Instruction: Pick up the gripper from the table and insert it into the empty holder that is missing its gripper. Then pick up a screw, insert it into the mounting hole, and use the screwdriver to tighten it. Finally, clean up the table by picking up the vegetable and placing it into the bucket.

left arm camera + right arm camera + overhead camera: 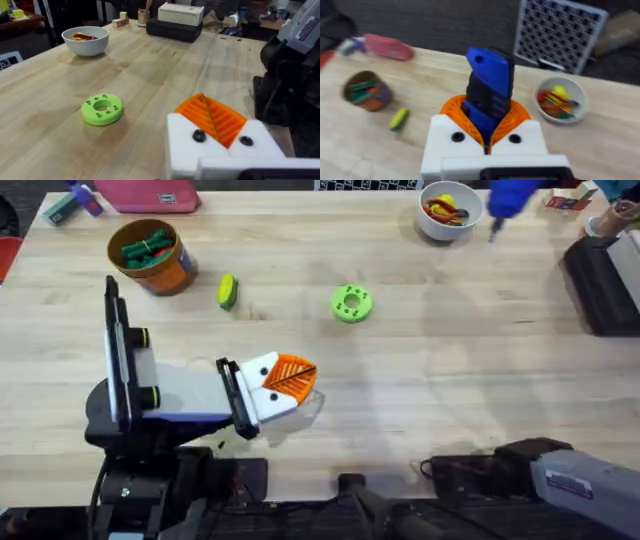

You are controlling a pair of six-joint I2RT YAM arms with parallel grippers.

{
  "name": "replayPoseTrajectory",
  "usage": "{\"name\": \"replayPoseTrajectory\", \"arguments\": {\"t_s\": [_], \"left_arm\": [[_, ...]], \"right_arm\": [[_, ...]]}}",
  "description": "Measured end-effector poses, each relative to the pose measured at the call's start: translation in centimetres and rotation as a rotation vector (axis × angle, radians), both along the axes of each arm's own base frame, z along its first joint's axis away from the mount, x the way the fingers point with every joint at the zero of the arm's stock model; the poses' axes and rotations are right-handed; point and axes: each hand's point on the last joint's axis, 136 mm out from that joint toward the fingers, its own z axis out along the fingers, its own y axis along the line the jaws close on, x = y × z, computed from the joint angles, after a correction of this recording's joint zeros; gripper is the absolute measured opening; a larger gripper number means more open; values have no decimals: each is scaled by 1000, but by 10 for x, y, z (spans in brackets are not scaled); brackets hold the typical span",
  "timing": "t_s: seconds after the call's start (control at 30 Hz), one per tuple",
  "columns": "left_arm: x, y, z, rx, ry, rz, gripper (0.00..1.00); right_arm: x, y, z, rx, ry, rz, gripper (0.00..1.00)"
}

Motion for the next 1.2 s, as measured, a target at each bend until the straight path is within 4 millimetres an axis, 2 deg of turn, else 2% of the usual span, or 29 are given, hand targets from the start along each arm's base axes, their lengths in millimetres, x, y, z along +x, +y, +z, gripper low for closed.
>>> {"name": "replayPoseTrajectory", "arguments": {"t_s": [0.17, 0.33, 0.47, 0.67, 0.97, 1.2], "left_arm": [[0, 0, 0, 0, 0, 0, 10], [0, 0, 0, 0, 0, 0, 10], [0, 0, 0, 0, 0, 0, 10], [0, 0, 0, 0, 0, 0, 10], [0, 0, 0, 0, 0, 0, 10], [0, 0, 0, 0, 0, 0, 10]], "right_arm": [[-29, 53, 29, 68, -92, 157, 24], [-60, 86, 34, 139, -175, 272, 24], [-74, 99, 29, 231, -263, 318, 24], [-84, 118, 18, 405, -391, 412, 24], [-101, 182, -7, 485, -398, 802, 24], [-131, 236, -21, 494, -430, 1108, 24]]}}
